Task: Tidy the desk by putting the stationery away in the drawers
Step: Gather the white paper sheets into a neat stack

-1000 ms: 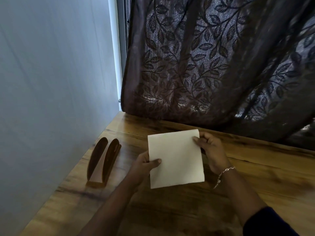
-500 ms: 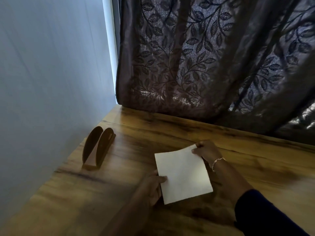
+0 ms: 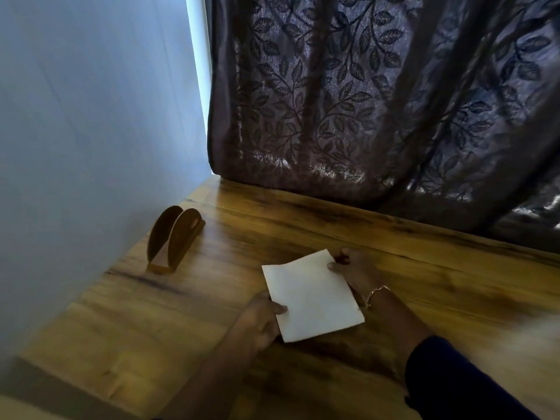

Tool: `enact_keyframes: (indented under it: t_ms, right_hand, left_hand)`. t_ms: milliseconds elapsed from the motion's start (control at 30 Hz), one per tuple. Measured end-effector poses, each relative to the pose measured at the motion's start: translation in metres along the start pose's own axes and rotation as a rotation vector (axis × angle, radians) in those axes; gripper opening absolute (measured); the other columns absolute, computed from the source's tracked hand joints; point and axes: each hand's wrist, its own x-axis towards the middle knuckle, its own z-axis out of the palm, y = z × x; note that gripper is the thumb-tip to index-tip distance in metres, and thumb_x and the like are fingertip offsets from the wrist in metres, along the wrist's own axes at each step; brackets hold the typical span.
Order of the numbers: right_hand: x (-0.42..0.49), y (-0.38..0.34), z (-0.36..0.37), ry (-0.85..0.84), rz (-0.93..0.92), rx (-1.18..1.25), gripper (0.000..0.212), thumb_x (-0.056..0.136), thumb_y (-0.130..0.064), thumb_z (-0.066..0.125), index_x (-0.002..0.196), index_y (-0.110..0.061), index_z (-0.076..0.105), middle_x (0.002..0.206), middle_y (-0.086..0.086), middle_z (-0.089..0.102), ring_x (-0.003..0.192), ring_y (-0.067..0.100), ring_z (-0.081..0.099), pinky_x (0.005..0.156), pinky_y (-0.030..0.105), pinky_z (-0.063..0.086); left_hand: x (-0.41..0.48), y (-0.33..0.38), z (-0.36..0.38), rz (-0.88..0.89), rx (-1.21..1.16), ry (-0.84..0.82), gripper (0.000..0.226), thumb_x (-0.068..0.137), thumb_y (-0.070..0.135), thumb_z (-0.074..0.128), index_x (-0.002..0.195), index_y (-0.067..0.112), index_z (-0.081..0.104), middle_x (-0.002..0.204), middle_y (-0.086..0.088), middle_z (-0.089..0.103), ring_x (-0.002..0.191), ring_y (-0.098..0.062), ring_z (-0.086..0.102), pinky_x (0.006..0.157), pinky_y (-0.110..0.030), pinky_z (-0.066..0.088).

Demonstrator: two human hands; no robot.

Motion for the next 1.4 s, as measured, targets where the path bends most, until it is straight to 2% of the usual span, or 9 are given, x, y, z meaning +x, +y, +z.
enact_keyframes:
  t_ms: [133,267,333,467,633,1000,1133,1267,1400]
  right_hand:
    - [-0.043,-0.005,0.010,0.102,-0.423,-0.208,0.017,0.091,-0.023,0.055,0.103,-0.016,0.065,0.101,-0.002,0.069,0.089,0.013,0.063,0.076,0.020,0.045]
    - [-0.078,0.006,0.029,0.185,-0.722,-0.362,0.026,0.082,-0.030,0.045,0.091,-0.022,0.069,0.091,-0.007,0.073,0.073,0.009,0.069,0.058,0.020,0.053]
    - [-0.086,0.010,0.036,0.168,-0.786,-0.406,0.026,0.081,-0.029,0.046,0.088,-0.022,0.070,0.093,-0.008,0.074,0.076,0.005,0.069,0.060,0.018,0.052]
    - [-0.091,0.016,0.045,0.099,-0.840,-0.438,0.028,0.083,-0.029,0.046,0.093,-0.020,0.071,0.099,-0.006,0.073,0.086,0.005,0.069,0.069,0.018,0.053]
    - [-0.093,0.025,0.039,0.056,-0.893,-0.523,0.027,0.083,-0.031,0.043,0.088,-0.026,0.069,0.102,-0.009,0.072,0.089,0.006,0.069,0.070,0.020,0.055]
    - [-0.093,0.031,0.038,-0.015,-0.957,-0.550,0.028,0.082,-0.031,0.042,0.089,-0.027,0.069,0.104,-0.010,0.071,0.089,0.006,0.069,0.069,0.019,0.055]
    - [-0.094,0.031,0.038,-0.009,-1.003,-0.609,0.042,0.080,-0.045,0.042,0.102,-0.023,0.071,0.109,-0.006,0.070,0.096,0.007,0.067,0.076,0.020,0.054]
    - [-0.092,0.028,0.042,0.150,-1.138,-0.575,0.042,0.096,-0.027,0.032,0.101,-0.013,0.072,0.104,0.003,0.072,0.093,0.016,0.069,0.082,0.027,0.051]
    - [-0.085,0.001,0.045,0.241,-1.166,-0.337,0.027,0.080,-0.010,0.044,0.101,-0.016,0.059,0.093,0.004,0.073,0.091,0.014,0.062,0.083,0.026,0.041]
  left_hand:
    - [-0.001,-0.005,0.003,0.013,-0.090,0.105,0.040,0.086,-0.011,0.039,0.123,0.002,0.047,0.124,-0.022,0.054,0.110,-0.041,0.052,0.074,-0.047,0.050]
    - [-0.006,-0.010,0.012,0.063,-0.133,0.151,0.035,0.091,-0.006,0.035,0.123,0.003,0.045,0.103,-0.019,0.058,0.090,-0.034,0.055,0.073,-0.045,0.048]
    - [-0.009,-0.012,0.015,0.087,-0.136,0.167,0.033,0.092,-0.006,0.034,0.120,0.005,0.046,0.097,-0.017,0.059,0.085,-0.032,0.056,0.077,-0.047,0.047]
    - [-0.018,-0.011,0.021,0.091,-0.152,0.192,0.031,0.093,-0.007,0.029,0.115,0.007,0.046,0.094,-0.016,0.059,0.081,-0.030,0.056,0.083,-0.046,0.044]
    - [-0.021,-0.012,0.023,0.085,-0.183,0.191,0.041,0.095,-0.006,0.028,0.133,-0.001,0.041,0.128,-0.025,0.052,0.101,-0.036,0.056,0.083,-0.047,0.044]
    - [-0.026,-0.011,0.026,0.054,-0.265,0.210,0.035,0.100,0.019,0.037,0.126,-0.004,0.045,0.124,-0.023,0.055,0.120,-0.039,0.049,0.086,-0.047,0.042]
    - [-0.027,-0.010,0.027,0.047,-0.221,0.198,0.033,0.097,0.001,0.038,0.128,-0.008,0.041,0.128,-0.025,0.052,0.116,-0.041,0.050,0.085,-0.048,0.043]
    - [-0.033,-0.005,0.024,0.053,-0.247,0.234,0.040,0.092,-0.009,0.033,0.132,-0.005,0.037,0.132,-0.027,0.047,0.120,-0.042,0.047,0.089,-0.050,0.042]
    - [-0.052,0.006,0.014,0.098,-0.312,0.196,0.040,0.094,-0.008,0.032,0.134,-0.007,0.034,0.125,-0.028,0.052,0.107,-0.038,0.057,0.083,-0.049,0.046]
